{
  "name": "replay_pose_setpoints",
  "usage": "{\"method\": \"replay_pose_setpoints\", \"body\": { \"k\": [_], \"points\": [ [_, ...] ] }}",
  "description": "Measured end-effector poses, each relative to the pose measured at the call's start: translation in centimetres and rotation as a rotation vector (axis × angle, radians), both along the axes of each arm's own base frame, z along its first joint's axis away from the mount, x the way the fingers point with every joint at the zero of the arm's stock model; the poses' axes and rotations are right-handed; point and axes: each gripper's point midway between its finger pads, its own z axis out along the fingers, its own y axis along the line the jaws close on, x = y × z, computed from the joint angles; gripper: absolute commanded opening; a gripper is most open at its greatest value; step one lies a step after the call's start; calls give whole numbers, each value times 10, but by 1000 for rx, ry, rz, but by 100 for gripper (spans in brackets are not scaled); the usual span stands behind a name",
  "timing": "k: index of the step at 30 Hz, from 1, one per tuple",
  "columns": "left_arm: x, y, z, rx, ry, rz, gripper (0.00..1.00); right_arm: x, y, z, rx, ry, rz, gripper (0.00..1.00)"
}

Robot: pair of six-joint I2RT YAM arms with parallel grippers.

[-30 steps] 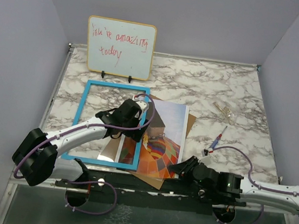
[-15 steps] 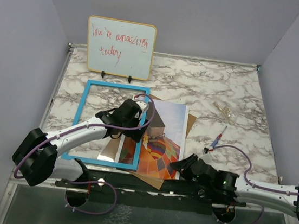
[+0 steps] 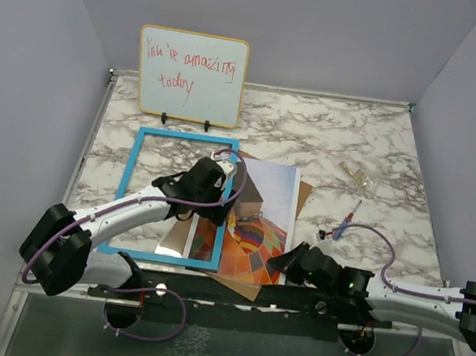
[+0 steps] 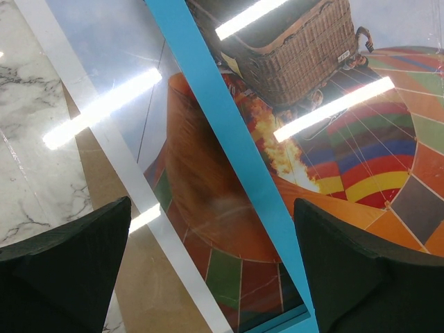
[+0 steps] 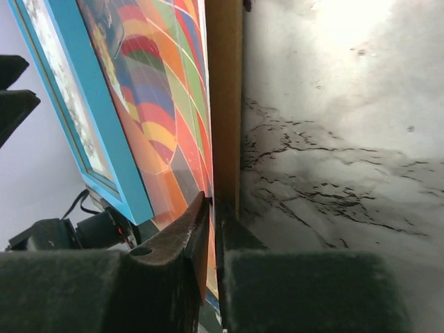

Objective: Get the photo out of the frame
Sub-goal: Pick up the photo from the photo frame.

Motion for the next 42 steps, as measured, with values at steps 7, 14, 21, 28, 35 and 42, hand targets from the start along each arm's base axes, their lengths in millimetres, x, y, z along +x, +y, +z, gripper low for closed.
{"method": "replay_pose_setpoints", "body": {
  "k": [7, 14, 21, 28, 35, 42],
  "points": [
    [0, 0, 0, 1, 0, 0, 99, 2, 8, 9, -26, -8, 23, 1],
    [0, 0, 0, 1, 0, 0, 99, 4, 10, 26, -97, -14, 43, 1],
    [0, 0, 0, 1, 0, 0, 99, 9, 0, 51, -211, -29, 39, 1],
    [0, 0, 0, 0, -1, 1, 99, 6, -16, 51, -285, -38, 49, 9],
    [0, 0, 1, -2, -3, 2, 99, 5, -20, 37, -267, -44, 46, 24],
    [0, 0, 1, -1, -3, 2, 99, 7, -13, 30, -179, -82, 47, 30]
  ]
}}
